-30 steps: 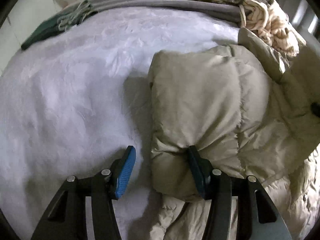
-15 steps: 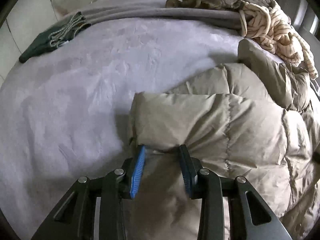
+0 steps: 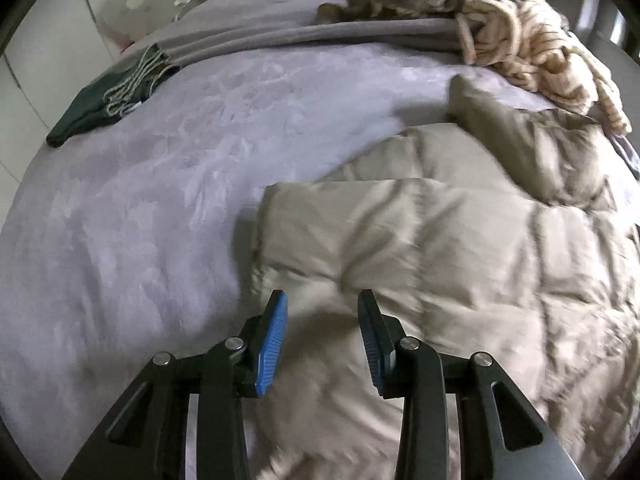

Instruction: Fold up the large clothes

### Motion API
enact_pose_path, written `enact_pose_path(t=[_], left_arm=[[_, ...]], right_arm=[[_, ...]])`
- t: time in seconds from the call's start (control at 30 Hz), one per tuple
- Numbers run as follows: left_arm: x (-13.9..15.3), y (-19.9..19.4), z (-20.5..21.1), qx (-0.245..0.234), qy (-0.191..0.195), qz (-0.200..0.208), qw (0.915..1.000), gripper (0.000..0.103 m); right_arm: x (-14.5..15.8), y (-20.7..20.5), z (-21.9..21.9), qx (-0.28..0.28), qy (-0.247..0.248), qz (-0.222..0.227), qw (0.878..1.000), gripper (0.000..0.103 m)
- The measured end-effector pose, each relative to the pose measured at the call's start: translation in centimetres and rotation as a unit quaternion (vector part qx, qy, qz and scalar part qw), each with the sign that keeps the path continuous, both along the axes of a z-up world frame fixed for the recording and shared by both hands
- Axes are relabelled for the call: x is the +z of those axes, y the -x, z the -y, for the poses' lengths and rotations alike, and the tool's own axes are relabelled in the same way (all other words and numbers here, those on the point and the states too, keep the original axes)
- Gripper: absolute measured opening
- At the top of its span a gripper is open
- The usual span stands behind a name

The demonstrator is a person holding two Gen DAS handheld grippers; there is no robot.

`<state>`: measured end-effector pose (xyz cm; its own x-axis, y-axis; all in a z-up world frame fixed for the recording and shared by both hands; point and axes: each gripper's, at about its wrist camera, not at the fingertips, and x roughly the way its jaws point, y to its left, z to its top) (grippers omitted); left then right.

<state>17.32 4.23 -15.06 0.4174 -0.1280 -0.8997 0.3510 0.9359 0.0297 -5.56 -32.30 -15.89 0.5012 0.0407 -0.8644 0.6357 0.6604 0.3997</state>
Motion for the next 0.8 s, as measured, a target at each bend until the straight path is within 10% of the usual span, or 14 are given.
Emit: enact_pose_path(t=[0.1, 0.57, 0.67, 0.8], left_arm=[[1.4, 2.0, 1.5, -0.014, 0.013, 0.001, 0.9998, 0.07], [2.1, 10.8, 13.8, -0.099, 0.041, -0.056, 0.9927, 0.072], [2.0, 12.3, 15.6, -0.106, 0.042, -0.059, 0.9917, 0.103], [2.1, 14.1, 18.2, -0.126, 0.032, -0.052, 0.9901, 0.103]], right_arm=[[0.3, 1.9, 0.5, -0.005, -0.017, 0.008, 1.0, 0.019], [1.5, 8.4, 4.6, -0.039, -0.035, 0.026, 0.998, 0.058], [1.6, 10.4, 6.7, -0.061, -0.035, 0.028, 0.997, 0.059], [1.5, 13.4, 10.3, -0.11, -0.029, 0.029, 0.993, 0.059]])
